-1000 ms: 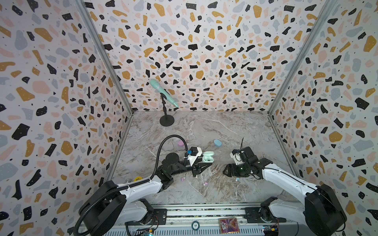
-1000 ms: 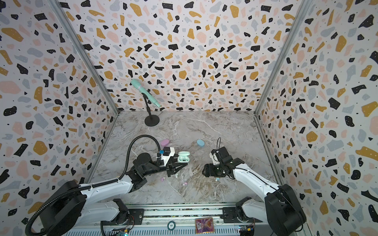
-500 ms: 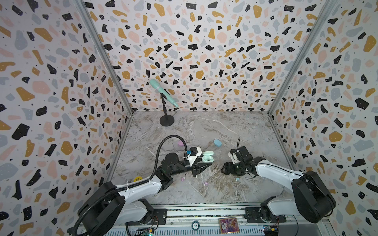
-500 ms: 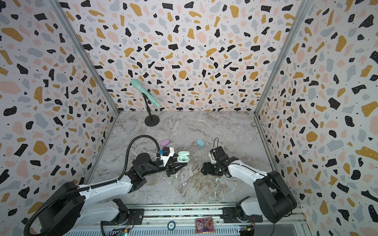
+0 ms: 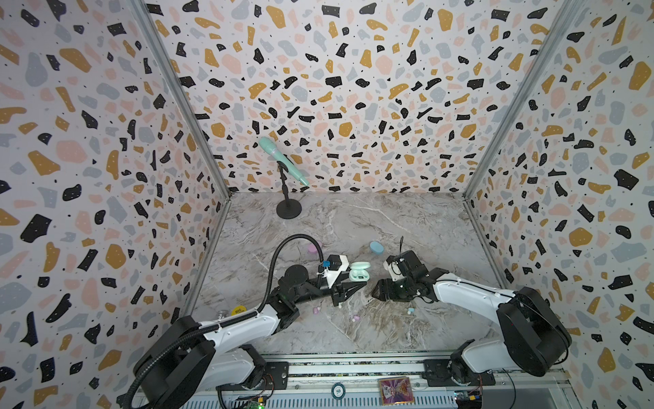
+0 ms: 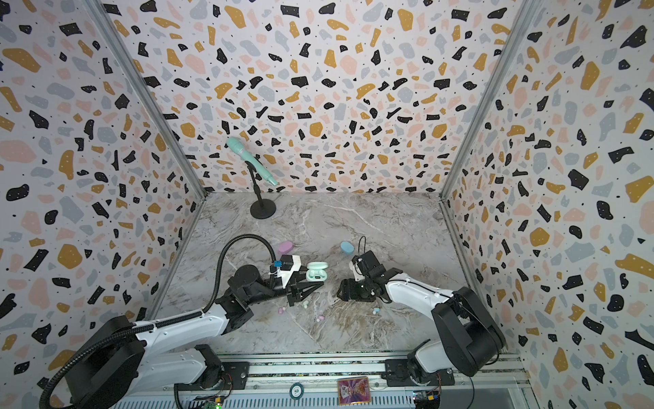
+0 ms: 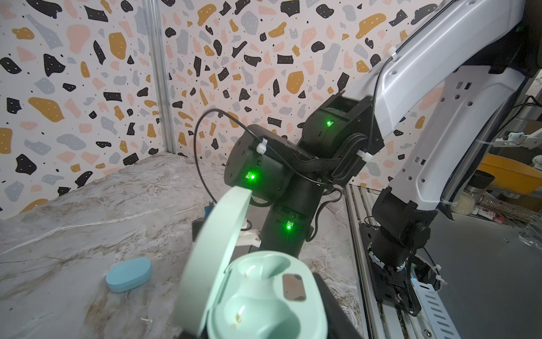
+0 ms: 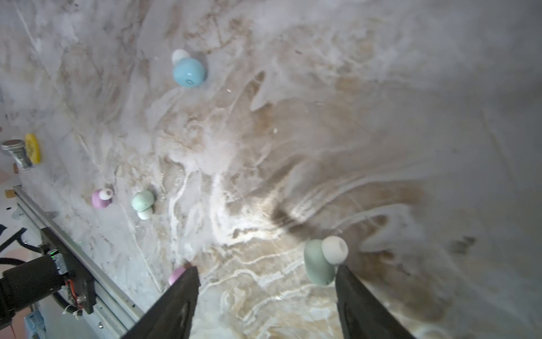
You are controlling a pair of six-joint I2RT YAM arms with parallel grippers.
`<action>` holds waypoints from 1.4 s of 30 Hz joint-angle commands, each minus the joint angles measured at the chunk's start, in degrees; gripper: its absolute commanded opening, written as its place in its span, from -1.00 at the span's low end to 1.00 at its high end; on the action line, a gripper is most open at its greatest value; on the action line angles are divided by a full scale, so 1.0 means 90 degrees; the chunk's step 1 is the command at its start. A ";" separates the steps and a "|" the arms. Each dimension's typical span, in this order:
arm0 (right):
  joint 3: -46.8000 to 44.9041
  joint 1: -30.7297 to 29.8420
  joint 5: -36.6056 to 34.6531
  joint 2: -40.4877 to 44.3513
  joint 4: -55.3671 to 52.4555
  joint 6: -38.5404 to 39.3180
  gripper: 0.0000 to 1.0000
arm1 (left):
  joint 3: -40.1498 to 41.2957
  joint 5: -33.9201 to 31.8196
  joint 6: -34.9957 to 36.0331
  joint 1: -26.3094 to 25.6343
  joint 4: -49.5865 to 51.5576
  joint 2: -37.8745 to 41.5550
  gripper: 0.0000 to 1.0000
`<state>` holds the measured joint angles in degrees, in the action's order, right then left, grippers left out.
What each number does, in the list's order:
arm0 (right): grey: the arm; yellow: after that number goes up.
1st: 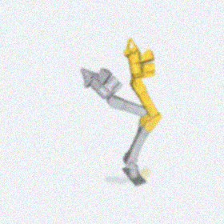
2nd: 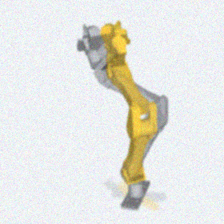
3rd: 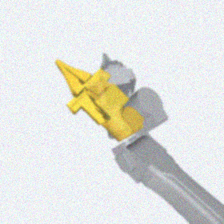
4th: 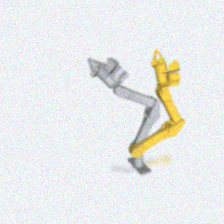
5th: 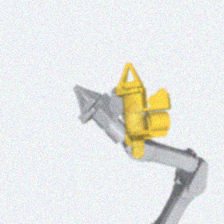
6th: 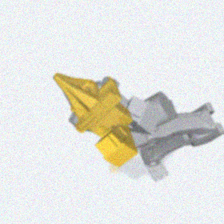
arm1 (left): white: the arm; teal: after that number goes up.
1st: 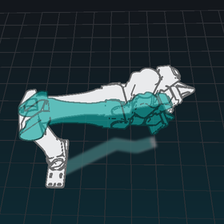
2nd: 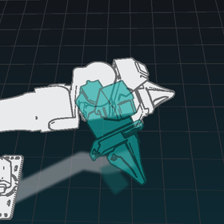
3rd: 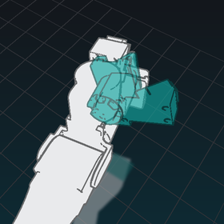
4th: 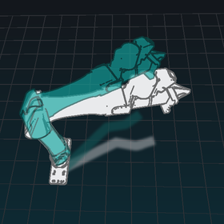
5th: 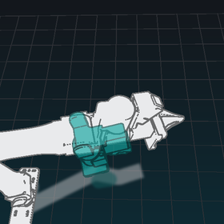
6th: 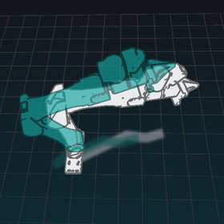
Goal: Insert wireless bluetooth earbuds into charging case
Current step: Rotate the wireless bluetooth earbud at the center of the table.
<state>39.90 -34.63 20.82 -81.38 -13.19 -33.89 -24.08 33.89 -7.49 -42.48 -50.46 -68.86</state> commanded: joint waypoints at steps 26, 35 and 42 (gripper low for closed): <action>0.0450 -0.0212 -0.0934 -0.0639 -0.0467 0.0261 0.47 | -0.0113 -0.0086 0.0109 0.0025 -0.0099 0.0256 -0.47; 0.0632 -0.0360 -0.0335 -0.0554 -0.0173 0.0100 0.48 | -0.0111 -0.0120 0.0137 0.0032 -0.0030 0.0307 -0.47; 0.0849 -0.0742 0.0101 -0.0483 -0.0273 -0.0048 0.46 | -0.0100 -0.0118 0.0141 0.0032 -0.0030 0.0317 -0.47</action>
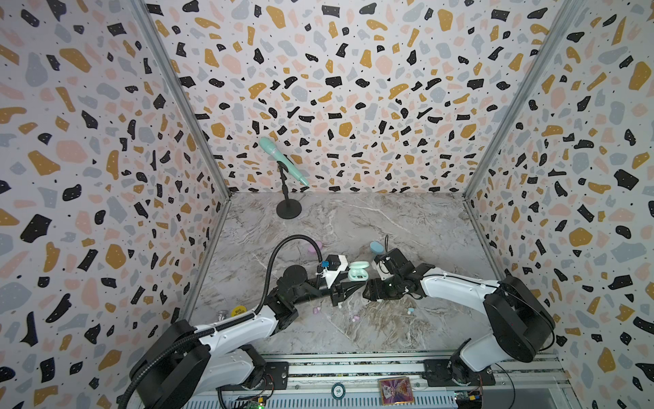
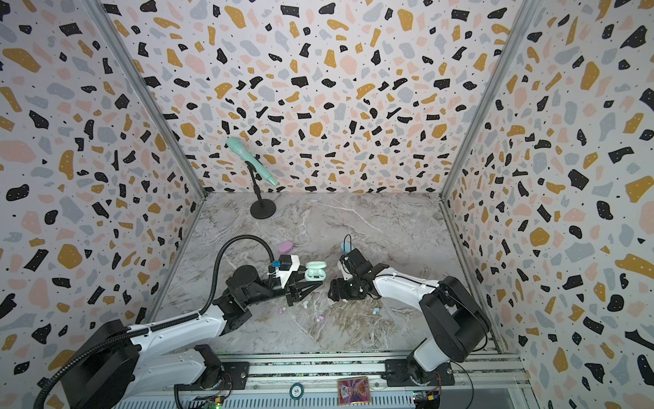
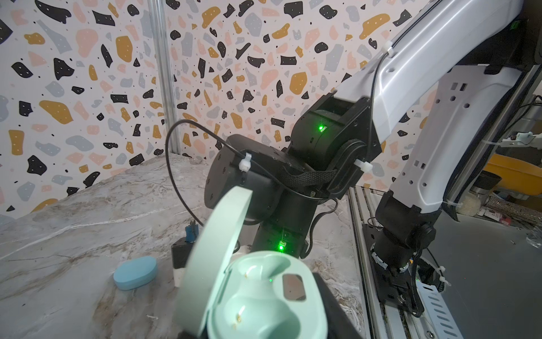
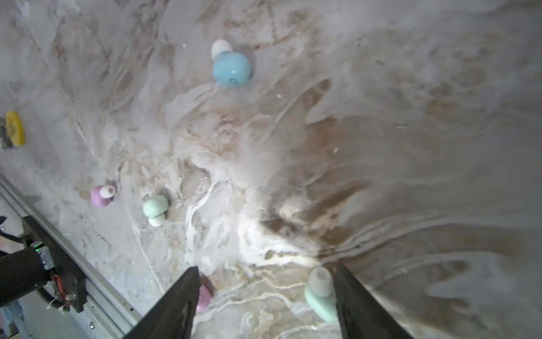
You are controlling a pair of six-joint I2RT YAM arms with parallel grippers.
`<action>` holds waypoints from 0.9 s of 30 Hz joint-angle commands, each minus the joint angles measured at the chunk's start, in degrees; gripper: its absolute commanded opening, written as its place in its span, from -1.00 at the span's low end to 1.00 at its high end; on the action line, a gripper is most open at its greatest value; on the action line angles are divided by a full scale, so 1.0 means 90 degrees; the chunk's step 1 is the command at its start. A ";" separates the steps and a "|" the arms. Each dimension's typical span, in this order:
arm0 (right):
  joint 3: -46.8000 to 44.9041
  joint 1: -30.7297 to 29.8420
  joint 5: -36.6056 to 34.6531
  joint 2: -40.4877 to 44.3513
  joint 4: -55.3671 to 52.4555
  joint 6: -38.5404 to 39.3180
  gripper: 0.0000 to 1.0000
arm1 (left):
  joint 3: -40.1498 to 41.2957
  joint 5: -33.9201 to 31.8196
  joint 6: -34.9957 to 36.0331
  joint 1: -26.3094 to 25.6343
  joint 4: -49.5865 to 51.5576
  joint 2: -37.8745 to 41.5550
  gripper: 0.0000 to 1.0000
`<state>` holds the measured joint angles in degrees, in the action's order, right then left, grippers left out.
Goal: Insert wireless bluetooth earbuds into charging case
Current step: Rotate the wireless bluetooth earbud at the center of the table.
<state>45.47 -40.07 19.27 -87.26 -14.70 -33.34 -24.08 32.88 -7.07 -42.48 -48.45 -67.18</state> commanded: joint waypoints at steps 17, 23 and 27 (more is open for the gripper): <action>0.0043 -0.0199 -0.0927 0.0699 -0.0823 -0.0203 0.47 | -0.0093 -0.0010 0.0077 0.0032 -0.0242 0.0169 -0.47; -0.0085 -0.0137 -0.0998 0.0714 -0.0886 -0.0228 0.46 | -0.0098 -0.0010 0.0104 0.0033 -0.0149 0.0227 -0.47; -0.0188 -0.0164 -0.0940 0.0819 -0.0824 -0.0319 0.44 | -0.0086 -0.0026 0.0120 0.0032 -0.0146 0.0240 -0.47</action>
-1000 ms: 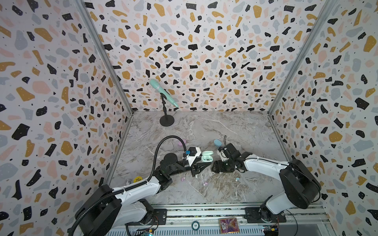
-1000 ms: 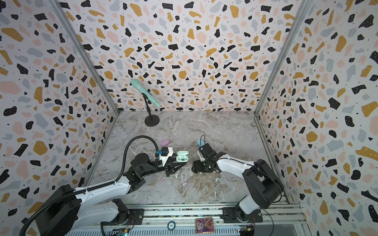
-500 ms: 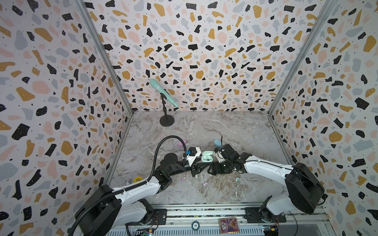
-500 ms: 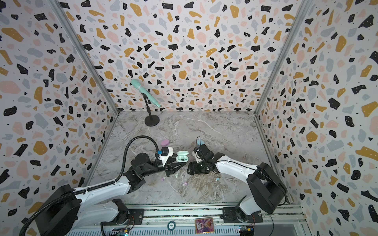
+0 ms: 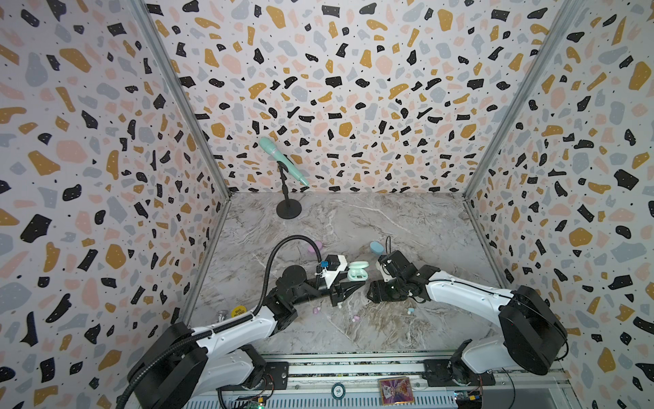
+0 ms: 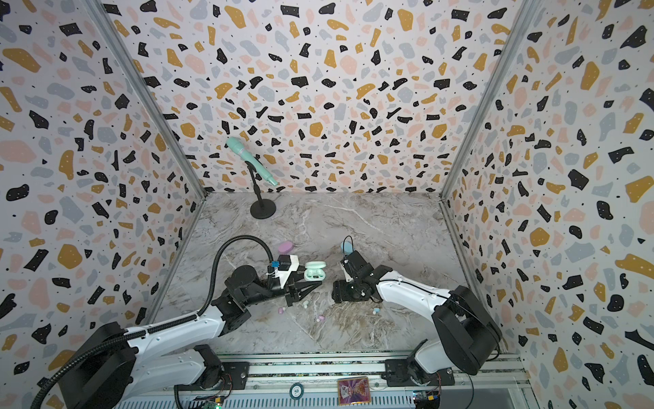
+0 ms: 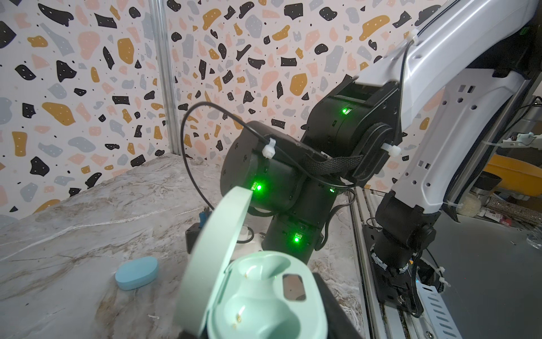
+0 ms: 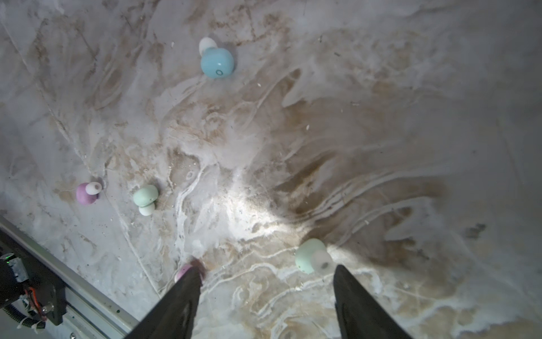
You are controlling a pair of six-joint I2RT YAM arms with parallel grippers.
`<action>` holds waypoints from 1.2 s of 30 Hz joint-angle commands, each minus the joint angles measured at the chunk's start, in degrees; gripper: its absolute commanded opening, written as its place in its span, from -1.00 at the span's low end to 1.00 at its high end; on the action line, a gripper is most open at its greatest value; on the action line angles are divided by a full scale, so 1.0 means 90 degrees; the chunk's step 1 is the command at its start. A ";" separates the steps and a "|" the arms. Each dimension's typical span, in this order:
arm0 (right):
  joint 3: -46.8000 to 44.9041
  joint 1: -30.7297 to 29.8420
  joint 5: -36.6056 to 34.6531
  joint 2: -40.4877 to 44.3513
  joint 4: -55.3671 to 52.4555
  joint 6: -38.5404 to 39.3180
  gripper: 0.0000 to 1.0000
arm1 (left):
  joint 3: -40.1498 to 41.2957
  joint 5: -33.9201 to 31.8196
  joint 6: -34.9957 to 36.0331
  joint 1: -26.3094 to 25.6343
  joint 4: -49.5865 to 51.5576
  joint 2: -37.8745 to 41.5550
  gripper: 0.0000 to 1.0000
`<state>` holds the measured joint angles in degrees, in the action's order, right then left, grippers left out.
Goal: Insert wireless bluetooth earbuds into charging case
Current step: Rotate the wireless bluetooth earbud at the center of the table.
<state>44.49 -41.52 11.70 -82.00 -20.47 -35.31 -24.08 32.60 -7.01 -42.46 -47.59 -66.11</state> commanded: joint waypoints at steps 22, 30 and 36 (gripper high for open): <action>0.0186 -0.0024 0.0284 -0.0207 0.0150 -0.0015 0.39 | -0.0088 0.0001 0.0095 0.0030 -0.0285 0.0145 -0.47; 0.0463 -0.0065 0.0534 -0.0493 0.0292 0.0056 0.38 | -0.0079 -0.0035 0.0103 0.0034 -0.0264 0.0167 -0.47; 0.0440 -0.0074 0.0618 -0.0540 0.0320 0.0039 0.38 | -0.0079 -0.0040 0.0117 0.0030 -0.0235 0.0187 -0.47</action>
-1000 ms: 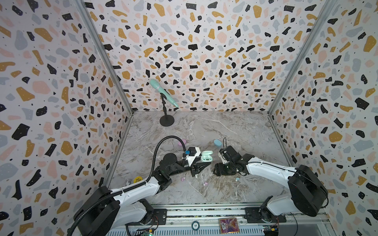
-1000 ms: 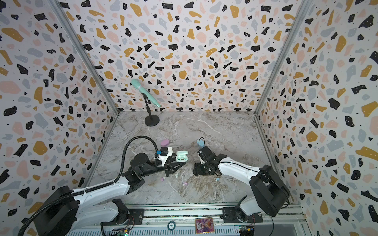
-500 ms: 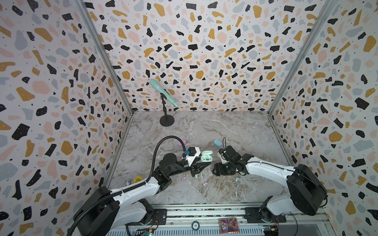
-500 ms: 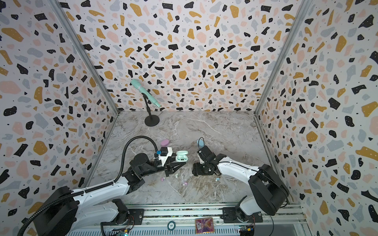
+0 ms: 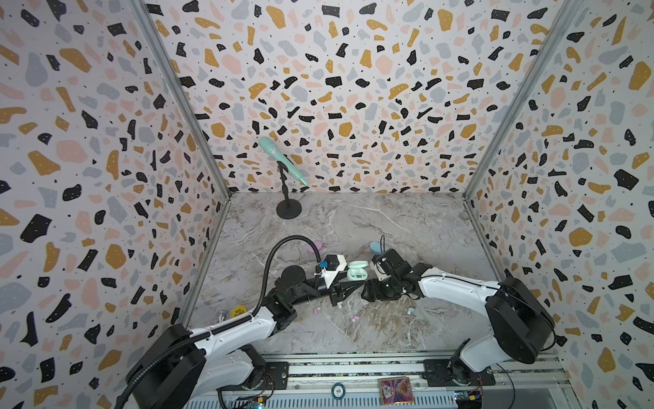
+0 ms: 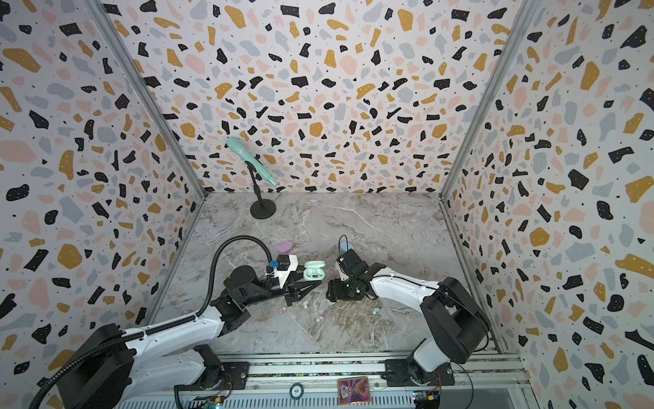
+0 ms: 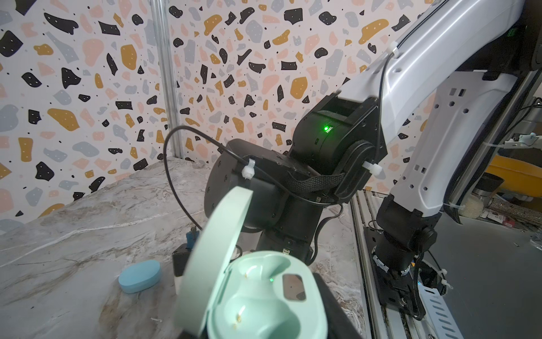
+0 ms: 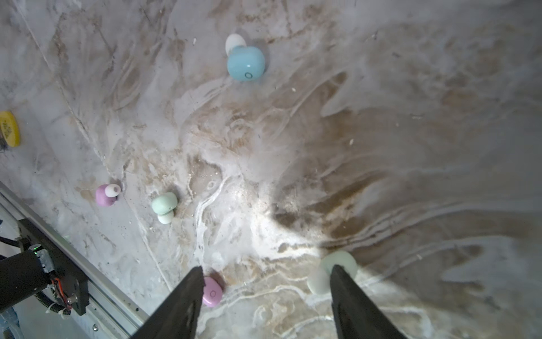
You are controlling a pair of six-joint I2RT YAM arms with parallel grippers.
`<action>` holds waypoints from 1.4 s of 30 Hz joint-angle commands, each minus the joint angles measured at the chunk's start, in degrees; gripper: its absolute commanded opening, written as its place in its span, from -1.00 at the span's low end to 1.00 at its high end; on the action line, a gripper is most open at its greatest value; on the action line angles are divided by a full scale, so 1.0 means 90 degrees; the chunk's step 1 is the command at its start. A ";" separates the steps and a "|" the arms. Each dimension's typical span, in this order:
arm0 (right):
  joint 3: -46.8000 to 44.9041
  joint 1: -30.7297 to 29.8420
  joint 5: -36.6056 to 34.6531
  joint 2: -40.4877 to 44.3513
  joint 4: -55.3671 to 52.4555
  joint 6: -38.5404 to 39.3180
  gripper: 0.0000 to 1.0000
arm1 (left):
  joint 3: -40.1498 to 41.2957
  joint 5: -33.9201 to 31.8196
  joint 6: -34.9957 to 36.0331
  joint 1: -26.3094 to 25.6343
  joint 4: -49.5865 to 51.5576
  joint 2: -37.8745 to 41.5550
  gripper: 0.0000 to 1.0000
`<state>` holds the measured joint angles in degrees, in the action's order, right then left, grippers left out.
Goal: Insert wireless bluetooth earbuds into charging case
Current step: Rotate the wireless bluetooth earbud at the center of the table.
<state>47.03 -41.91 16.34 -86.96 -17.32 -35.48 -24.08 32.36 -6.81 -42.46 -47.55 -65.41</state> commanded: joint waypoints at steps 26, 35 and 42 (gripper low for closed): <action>-0.0251 -0.0157 -0.0569 0.0221 -0.0263 -0.0037 0.34 | -0.0079 0.0035 0.0028 0.0031 -0.0366 0.0036 -0.47; 0.0251 -0.0414 -0.1550 -0.0314 -0.0552 -0.0061 0.24 | -0.0007 -0.0190 0.0023 0.0053 -0.0174 0.0247 -0.47; 0.0678 -0.0766 -0.2268 -0.0778 -0.1041 -0.0032 0.21 | 0.0289 -0.0439 -0.0272 0.0254 -0.0257 0.0666 -0.47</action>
<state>51.20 -47.88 0.78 -93.17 -22.33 -36.18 -22.59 29.71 -7.92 -40.93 -47.20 -61.17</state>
